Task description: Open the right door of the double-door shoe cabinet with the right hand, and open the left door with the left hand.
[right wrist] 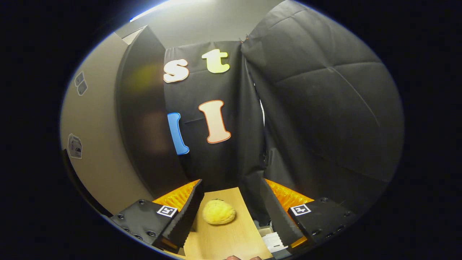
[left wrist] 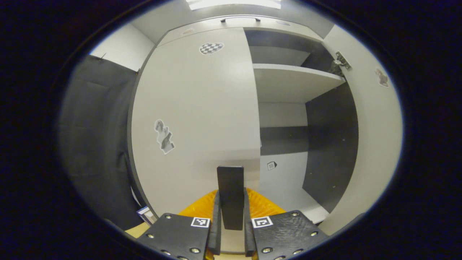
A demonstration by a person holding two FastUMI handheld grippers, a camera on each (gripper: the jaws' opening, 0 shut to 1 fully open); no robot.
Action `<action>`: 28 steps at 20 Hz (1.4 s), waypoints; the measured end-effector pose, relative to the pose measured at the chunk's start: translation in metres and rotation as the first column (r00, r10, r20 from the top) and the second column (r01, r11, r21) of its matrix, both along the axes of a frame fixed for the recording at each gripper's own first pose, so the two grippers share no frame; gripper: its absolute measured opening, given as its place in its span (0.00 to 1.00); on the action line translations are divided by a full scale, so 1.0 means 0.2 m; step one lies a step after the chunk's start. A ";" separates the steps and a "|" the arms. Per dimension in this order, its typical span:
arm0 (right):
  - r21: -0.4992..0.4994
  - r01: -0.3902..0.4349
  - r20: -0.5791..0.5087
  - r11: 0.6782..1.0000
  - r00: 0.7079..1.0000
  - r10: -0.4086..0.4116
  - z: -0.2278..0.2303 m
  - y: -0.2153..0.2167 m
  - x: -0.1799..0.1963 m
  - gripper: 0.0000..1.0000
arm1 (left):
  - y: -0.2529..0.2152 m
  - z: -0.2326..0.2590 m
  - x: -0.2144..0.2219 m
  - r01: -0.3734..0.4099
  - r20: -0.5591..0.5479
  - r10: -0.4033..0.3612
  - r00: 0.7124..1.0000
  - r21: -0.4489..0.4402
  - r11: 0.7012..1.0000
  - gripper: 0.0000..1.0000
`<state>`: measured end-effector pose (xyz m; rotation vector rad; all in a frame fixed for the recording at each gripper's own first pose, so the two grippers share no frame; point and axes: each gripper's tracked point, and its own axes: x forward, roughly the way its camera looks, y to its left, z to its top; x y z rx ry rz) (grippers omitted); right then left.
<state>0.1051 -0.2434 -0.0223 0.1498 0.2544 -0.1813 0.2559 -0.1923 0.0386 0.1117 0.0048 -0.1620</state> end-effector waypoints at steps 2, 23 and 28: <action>0.022 0.000 0.004 1.000 1.000 0.000 -0.01 0.01 -0.02 0.98 | 0.00 0.00 0.00 0.017 0.000 -0.017 1.000 0.009 1.000 0.27; -0.070 0.084 0.051 0.994 0.995 -0.081 0.18 0.41 -0.45 0.98 | 0.07 -0.04 -0.18 0.196 0.013 -0.196 0.981 -0.053 0.979 0.07; -0.071 0.100 0.053 0.992 0.994 -0.096 0.18 0.55 -0.58 0.98 | 0.10 -0.06 -0.22 0.245 0.024 -0.244 0.970 -0.053 0.968 0.07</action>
